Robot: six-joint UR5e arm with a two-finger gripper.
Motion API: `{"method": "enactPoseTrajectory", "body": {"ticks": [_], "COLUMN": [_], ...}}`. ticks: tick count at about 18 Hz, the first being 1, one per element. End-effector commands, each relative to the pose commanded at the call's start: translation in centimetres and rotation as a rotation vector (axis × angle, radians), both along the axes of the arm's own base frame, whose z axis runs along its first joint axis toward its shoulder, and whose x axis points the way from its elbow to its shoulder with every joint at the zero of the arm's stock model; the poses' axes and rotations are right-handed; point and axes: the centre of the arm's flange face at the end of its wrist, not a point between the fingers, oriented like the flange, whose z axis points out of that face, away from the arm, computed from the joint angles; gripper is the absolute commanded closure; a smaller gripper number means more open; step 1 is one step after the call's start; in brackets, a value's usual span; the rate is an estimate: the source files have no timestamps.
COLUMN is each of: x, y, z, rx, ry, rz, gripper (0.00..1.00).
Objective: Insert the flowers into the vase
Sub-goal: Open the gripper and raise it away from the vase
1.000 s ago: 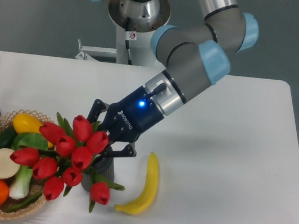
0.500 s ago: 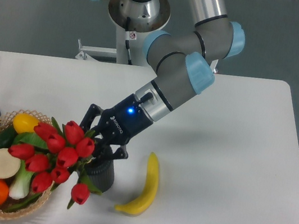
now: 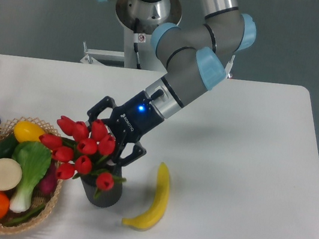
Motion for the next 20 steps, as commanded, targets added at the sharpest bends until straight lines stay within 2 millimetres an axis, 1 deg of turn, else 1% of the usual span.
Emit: {"method": "enactPoseTrajectory", "body": {"ticks": [2, 3, 5, 8, 10, 12, 14, 15, 16, 18, 20], "x": [0.2, 0.1, -0.2, -1.1, -2.2, -4.2, -6.6, -7.4, -8.6, -11.9, -14.4], "y": [-0.6, -1.0, -1.4, -2.5, -3.9, -5.6, -7.7, -8.2, -8.9, -10.8, -12.6], "z": [0.2, 0.6, 0.6, 0.6, 1.5, 1.1, 0.2, 0.1, 0.0, -0.7, -1.2], "rx": [-0.002, -0.004, -0.038, -0.089, -0.144, -0.232, -0.307, -0.33, -0.355, -0.412, -0.472], "ry": [0.002, 0.007, 0.023, 0.058, 0.129, 0.194, 0.223, 0.235, 0.248, 0.281, 0.362], "rz": [0.009, 0.018, 0.041, 0.083, 0.135, 0.197, 0.263, 0.282, 0.307, 0.357, 0.357], "gripper": [0.0, 0.0, 0.0, 0.0, 0.0, 0.0, 0.0, 0.0, 0.0, 0.0, 0.0]}}
